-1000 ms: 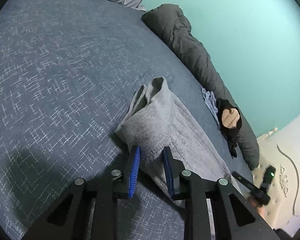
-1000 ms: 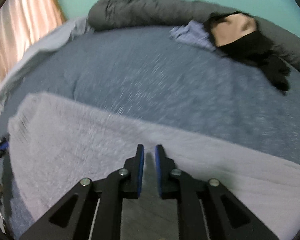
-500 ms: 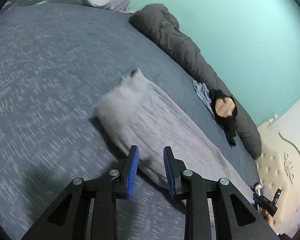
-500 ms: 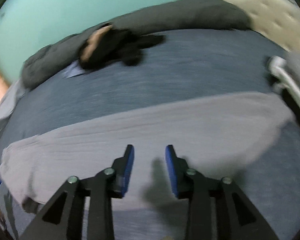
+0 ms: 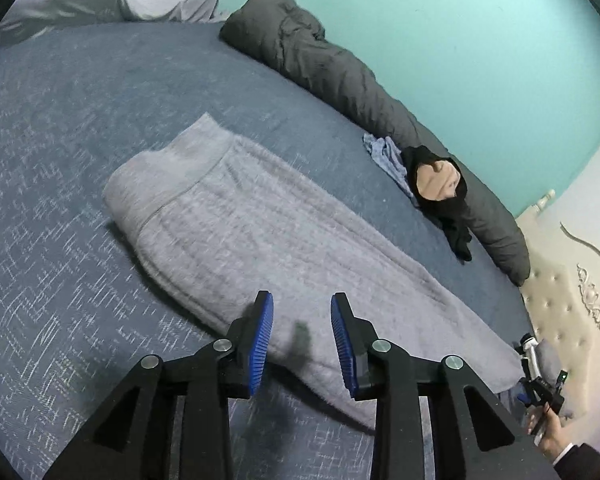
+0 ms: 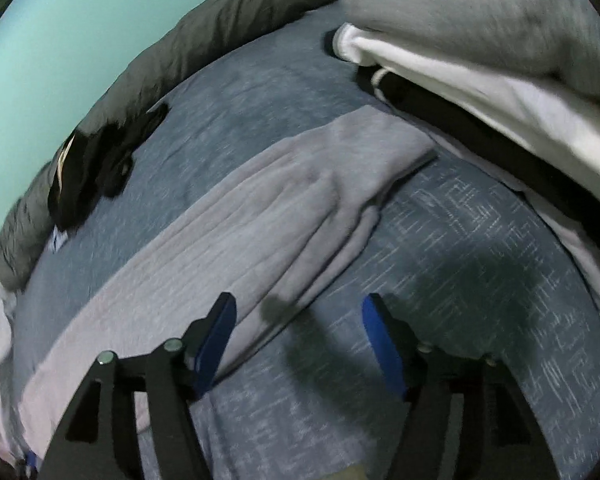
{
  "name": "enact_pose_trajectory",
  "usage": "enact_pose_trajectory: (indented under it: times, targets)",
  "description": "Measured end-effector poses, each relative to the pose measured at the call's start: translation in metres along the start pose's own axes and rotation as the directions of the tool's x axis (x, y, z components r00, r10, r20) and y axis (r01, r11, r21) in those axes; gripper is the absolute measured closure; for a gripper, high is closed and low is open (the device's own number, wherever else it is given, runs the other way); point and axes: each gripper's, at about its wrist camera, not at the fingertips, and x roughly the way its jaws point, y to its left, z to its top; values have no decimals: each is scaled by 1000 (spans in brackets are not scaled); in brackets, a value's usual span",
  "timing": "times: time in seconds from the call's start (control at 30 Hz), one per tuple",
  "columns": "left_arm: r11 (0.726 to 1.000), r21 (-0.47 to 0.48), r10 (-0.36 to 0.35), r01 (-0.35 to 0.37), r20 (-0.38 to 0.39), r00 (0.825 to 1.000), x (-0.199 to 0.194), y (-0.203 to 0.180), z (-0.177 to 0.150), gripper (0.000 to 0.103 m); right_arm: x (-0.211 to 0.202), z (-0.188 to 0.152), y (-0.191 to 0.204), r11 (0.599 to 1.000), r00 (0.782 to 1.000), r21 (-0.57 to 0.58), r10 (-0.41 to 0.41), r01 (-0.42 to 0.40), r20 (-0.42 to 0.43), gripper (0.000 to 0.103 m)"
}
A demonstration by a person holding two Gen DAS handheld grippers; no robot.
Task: Fold clothes
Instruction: 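Reach the right gripper to the loose sweatshirt end and pinch it, then lift the pinched sweatshirt end with the right gripper toward the bundle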
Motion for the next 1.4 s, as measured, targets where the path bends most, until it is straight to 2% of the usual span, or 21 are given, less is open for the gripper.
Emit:
enact_pose_trajectory:
  times: [0.13,0.33,0.43,0.67,0.8,0.87,1.07,1.23,1.4]
  targets:
    - [1000,8,4,-5,15,1000,4,-6,0,70,11,14,-12,1000,1000,21,6,-6,9,33]
    - [1000,10,10,-10,3,1000,18,-14,0,70,27,30,-22,996,998,59,63,-64,25,33]
    - [1000,17,9,-9,1,1000,23,-20,-1,70,35,33,-25,995,997,62,75,-76,22,29]
    - [999,47,3,-4,8,1000,25,-34,0,70,45,47,-21,998,997,31,52,-54,54,29]
    - [999,52,4,-4,4,1000,29,-37,-1,70,45,50,-6,999,998,-46,-3,5,61,69]
    - [999,53,4,-4,6,1000,28,-37,-1,70,37,49,0,997,996,-74,13,-7,85,77]
    - [998,67,10,-10,8,1000,25,-36,0,70,-5,56,33,980,985,-201,35,-1,168,83]
    - [994,106,20,-19,-2,1000,22,-39,-2,70,-53,78,58,963,973,-271,52,12,226,84]
    - [995,104,6,-6,-4,1000,15,-37,-4,70,-99,101,71,952,962,-305,55,31,269,85]
